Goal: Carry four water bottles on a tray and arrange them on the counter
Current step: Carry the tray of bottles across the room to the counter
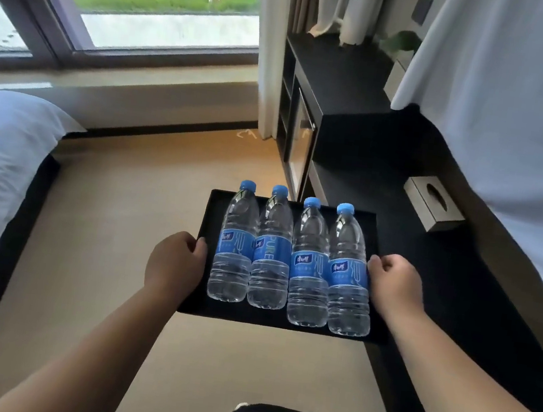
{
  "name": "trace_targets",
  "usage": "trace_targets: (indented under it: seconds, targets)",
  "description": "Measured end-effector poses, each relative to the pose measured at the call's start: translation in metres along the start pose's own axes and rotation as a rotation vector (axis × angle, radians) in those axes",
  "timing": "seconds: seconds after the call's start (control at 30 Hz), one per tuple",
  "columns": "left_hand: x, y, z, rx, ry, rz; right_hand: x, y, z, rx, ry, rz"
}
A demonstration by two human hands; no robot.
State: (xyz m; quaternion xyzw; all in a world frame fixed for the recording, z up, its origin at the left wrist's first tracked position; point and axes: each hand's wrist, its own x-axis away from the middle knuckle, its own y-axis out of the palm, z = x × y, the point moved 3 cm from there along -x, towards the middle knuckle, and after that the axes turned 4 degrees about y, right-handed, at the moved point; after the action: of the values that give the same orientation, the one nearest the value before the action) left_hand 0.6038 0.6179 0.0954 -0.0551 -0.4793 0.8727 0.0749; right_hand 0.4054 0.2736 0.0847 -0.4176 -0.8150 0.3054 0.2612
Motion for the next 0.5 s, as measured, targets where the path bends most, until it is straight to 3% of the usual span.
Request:
trace_targets:
  seconds: [0.5]
  targets:
    - [-0.070,-0.010,-0.052,-0.033,-0.143,0.064,-0.069,0.094,-0.081,0.026,-0.073,-0.171]
